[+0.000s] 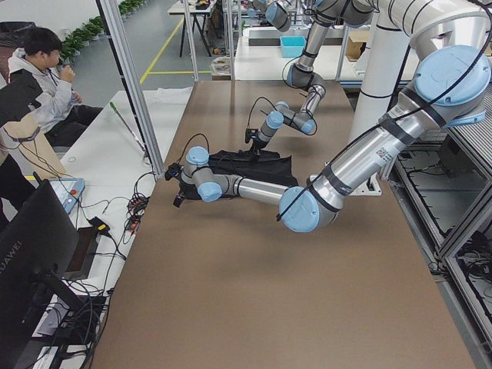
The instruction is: Fold clothes
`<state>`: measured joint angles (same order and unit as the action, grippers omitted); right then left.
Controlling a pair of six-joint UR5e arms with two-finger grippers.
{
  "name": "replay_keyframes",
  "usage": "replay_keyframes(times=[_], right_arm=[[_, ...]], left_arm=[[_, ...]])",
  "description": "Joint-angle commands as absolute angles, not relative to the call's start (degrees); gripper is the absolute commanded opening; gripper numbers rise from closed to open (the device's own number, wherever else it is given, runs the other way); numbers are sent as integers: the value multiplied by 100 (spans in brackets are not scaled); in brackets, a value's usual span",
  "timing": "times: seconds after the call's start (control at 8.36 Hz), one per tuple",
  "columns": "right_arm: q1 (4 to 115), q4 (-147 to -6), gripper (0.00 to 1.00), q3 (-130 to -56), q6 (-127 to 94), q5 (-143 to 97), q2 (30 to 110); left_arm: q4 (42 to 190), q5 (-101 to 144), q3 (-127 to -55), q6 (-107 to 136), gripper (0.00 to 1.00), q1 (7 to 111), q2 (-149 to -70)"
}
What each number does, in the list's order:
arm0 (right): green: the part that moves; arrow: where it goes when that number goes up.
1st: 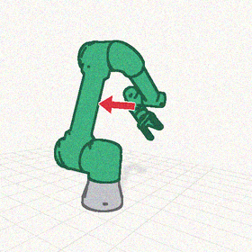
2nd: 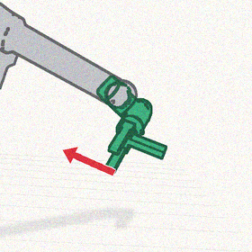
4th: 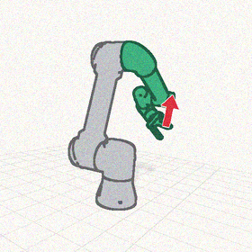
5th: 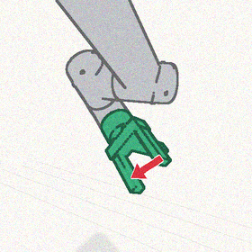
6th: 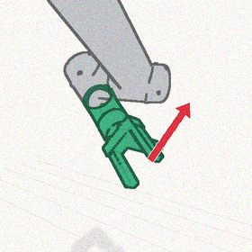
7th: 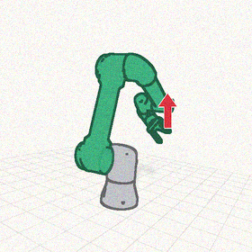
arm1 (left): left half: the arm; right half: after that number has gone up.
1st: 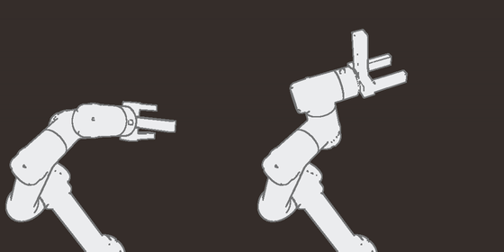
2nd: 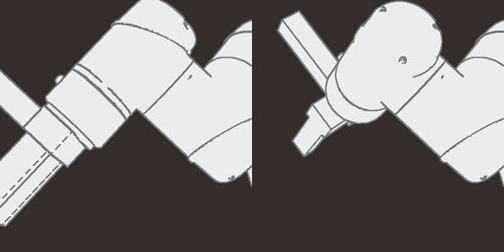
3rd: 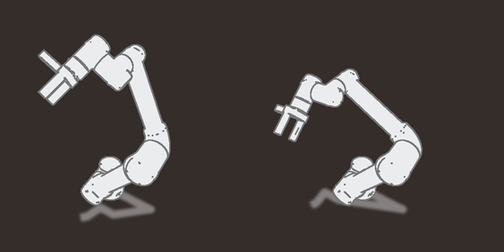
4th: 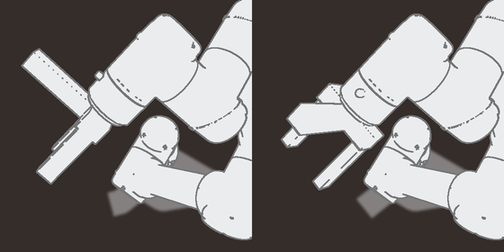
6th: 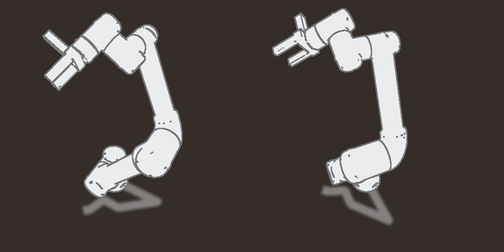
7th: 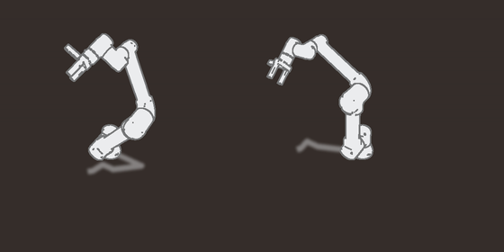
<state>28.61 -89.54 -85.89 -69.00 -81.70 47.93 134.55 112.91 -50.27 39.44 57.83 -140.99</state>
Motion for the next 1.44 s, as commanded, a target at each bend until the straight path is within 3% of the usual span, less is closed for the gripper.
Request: replay_keyframes(times=[0.0, 0.48, 0.84, 1.32], right_arm=[[2978, -8965, 95, -8561, -6455, -8261, 4816], [3453, -8921, 95, -8727, -5609, -8718, 5421], [3463, -8799, 95, -9349, -5379, -8727, 5967], [3078, -9253, 95, -9729, -5598, -9334, 5196]], left_arm=[[13447, 11285, -5027, 3938, 100, 5783, -14098], [13456, 11285, -5027, 3946, 100, 5783, -14098], [13447, 11285, -5027, 3938, 100, 5783, -14106], [13438, 11285, -5019, 3938, 100, 5783, -14115]])
